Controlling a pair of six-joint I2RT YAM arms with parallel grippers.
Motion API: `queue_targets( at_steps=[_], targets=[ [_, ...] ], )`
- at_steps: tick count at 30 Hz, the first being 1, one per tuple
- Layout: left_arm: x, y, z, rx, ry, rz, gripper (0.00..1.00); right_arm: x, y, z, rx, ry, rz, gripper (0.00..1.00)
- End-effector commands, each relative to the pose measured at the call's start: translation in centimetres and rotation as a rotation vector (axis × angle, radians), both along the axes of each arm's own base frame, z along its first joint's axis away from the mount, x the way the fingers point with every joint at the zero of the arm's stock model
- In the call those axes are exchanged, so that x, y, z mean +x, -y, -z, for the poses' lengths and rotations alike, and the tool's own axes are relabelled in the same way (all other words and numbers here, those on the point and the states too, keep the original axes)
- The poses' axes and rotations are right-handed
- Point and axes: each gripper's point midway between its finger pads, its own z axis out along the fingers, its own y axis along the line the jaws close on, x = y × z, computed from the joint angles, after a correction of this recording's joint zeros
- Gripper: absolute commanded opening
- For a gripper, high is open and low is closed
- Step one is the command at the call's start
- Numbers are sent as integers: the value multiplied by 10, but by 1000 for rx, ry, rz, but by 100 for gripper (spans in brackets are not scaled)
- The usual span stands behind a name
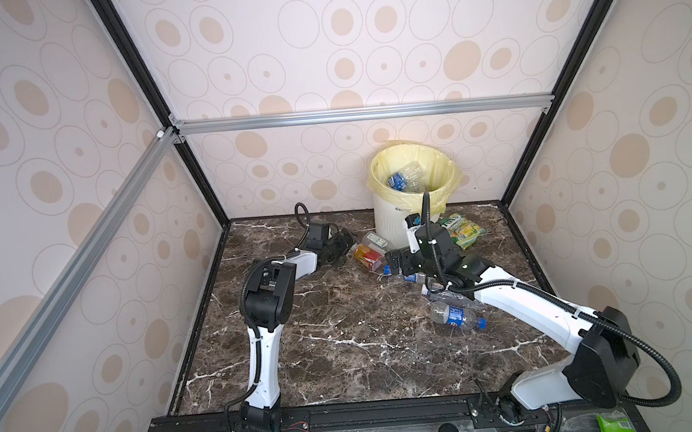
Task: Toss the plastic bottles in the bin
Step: 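Grasp the red-and-yellow tea bottle by its cap with the left gripper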
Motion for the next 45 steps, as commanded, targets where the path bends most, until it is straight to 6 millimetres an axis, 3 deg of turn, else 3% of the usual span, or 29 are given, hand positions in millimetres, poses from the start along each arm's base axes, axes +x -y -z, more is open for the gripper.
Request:
queue_targets(
  at_steps=[1,17,23,32,45],
  targets=[
    [12,-3,6,-42,-14,-34,89,2,-9,1,1,-2,-21,100],
    [14,-1,28,-60,-39,-49,51,7,-10,9,-11,3,-19,100],
    [18,2,22,-86,-8,-42,33,8,-11,10,-12,6,-20,100],
    [11,-2,-3,-13,32,-5,31,5,-9,15,-23,-4,-19,100],
    [-15,-12,-61,119,155,90,29,-5,-17,17,15,-51,-71,100]
  ],
)
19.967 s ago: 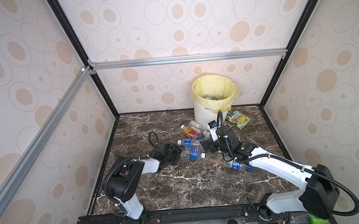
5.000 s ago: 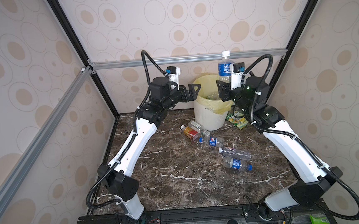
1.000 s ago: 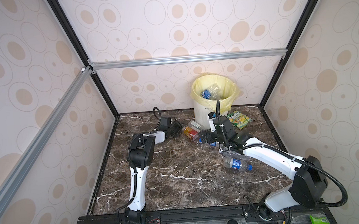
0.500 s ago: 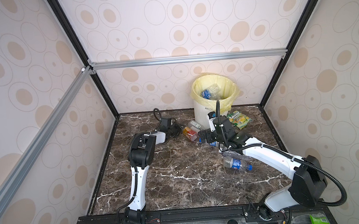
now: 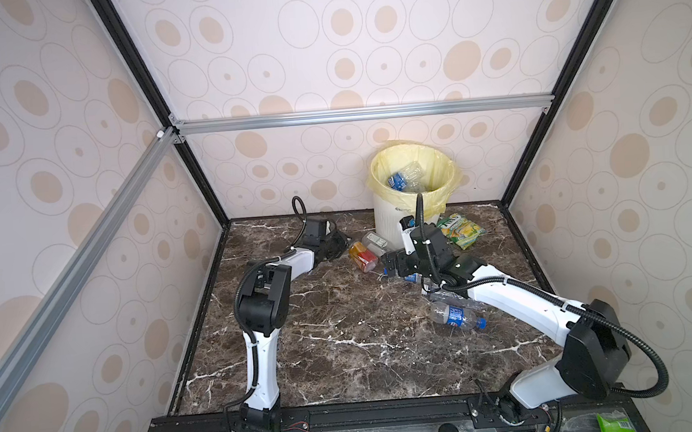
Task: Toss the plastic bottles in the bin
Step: 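Grasp the red-and-yellow tea bottle by its cap with the left gripper, then lift the tea bottle with the left gripper while the right gripper closes on it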
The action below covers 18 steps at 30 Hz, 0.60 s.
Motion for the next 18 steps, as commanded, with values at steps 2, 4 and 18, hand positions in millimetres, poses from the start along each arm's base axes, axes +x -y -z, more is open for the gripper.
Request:
queue_targets(
  at_steps=[2,4,18],
  targets=[
    [-12,-5,-29,62,66,42,29,-10,-10,5,22,-38,-49,100],
    [-18,-5,-38,61,78,56,29,-11,-13,5,35,-49,-61,100],
    [-63,39,-81,6,128,182,29,-8,-31,6,136,-104,-71,100]
  ],
)
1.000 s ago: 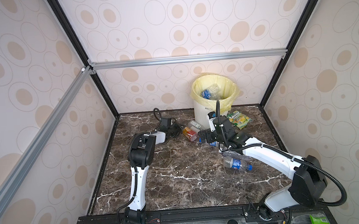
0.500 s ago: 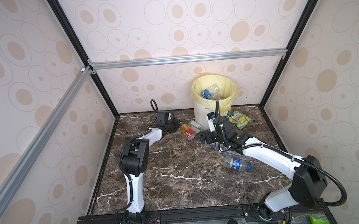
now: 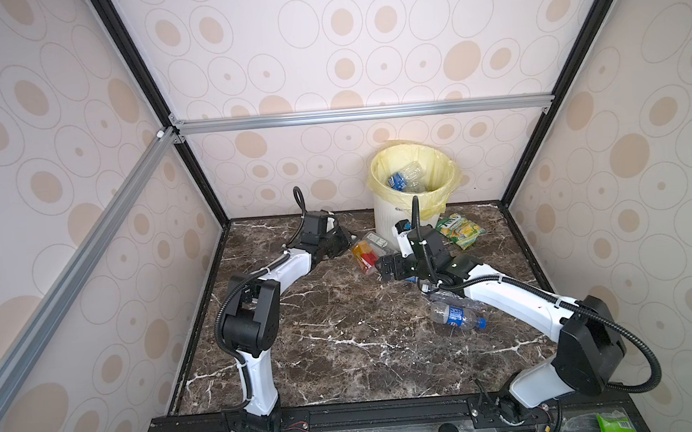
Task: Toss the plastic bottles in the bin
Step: 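Lift the tea bottle with the left gripper while the right gripper closes on it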
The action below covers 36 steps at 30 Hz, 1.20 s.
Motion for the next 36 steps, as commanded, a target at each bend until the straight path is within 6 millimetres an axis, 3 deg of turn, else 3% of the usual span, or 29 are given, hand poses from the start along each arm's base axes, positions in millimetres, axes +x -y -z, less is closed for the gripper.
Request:
queue_targets(
  at_steps=[1,15,29,36],
  targets=[
    [-14,12,-28,-19,45,47,29,2,-11,-10,46,-2,-5,100],
    [-36,42,-54,-90,62,109,29,3,-15,4,67,-28,-6,97],
    [-43,53,-62,-124,61,124,31,0,-17,15,63,-54,-13,61],
    [-43,52,-65,-126,65,116,39,-1,-15,11,69,-49,-12,49]
  ],
)
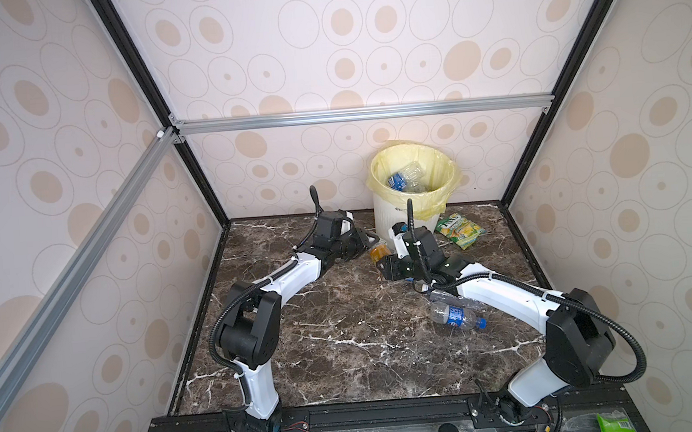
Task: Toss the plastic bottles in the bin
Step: 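Lift the tea bottle with the left gripper while the right gripper closes on it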
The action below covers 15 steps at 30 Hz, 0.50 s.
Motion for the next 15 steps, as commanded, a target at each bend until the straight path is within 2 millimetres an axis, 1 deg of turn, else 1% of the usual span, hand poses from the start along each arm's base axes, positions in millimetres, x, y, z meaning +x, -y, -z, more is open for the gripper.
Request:
queue_targets(
  at_steps=[1,2,5,9,11,13,15],
  targets=[
    [-2,3,-35,-52,65,6,40,-5,-4,-3,17,4,-14,49],
    [-3,3,-35,-52,64,6,42,-5,-3,-4,16,6,-13,48],
    [-3,2,-41,-49,72,2,53,-5,-2,-8,18,10,-10,48],
    [-3,-3,-54,-51,98,-18,68,-5,0,-14,10,23,-4,47],
    [-1,-9,-63,-49,113,-35,73,-5,3,-21,8,39,4,47],
    [2,-16,-72,-41,138,-51,75,-4,7,-29,4,63,18,47],
    [4,-24,-81,-22,162,-69,80,-3,12,-40,-10,91,28,48]
  ],
)
